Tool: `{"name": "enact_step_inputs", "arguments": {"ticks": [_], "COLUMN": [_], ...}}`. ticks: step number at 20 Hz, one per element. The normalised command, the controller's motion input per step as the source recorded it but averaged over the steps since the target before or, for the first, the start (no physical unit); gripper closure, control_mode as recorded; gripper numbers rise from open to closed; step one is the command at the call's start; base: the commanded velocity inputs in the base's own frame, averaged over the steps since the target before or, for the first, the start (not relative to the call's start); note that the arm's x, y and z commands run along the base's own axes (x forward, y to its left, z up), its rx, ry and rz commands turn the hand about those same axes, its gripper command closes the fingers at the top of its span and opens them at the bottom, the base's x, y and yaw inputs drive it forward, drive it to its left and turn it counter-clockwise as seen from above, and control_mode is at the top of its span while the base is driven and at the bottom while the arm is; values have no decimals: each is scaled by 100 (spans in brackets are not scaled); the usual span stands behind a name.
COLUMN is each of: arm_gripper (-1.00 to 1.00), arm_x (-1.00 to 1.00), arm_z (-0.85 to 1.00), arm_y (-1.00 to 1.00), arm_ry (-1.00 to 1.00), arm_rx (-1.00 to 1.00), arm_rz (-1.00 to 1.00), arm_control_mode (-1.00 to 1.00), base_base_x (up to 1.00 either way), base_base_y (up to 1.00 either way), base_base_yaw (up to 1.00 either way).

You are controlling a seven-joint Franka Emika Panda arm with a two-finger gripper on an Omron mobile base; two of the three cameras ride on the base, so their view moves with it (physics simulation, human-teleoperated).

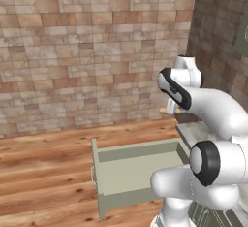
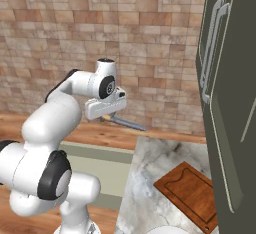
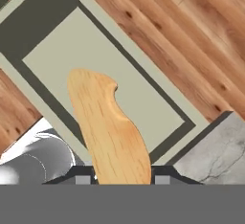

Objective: Pick up the knife from the drawer and place it on the cutting board. Then place the meat from the plate to the cutting board.

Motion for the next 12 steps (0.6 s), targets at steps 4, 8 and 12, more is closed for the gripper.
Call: {"name": "enact_step_inputs", "arguments": {"ticks": [4, 8, 12], "arm_gripper": [100, 100, 100], "arm_x": [0, 0, 0], "arm_z": [-19, -1, -1], "arm_y": [0, 0, 4], "arm_ry": [-6, 0, 0], "arm_rx": [0, 0, 0], "arm_rz": [0, 0, 0], "arm_control_mode": [-100, -100, 100], "base_base_x": [0, 0, -2], "base_base_y": [0, 0, 24], "base_base_yaw": [0, 0, -3]}}
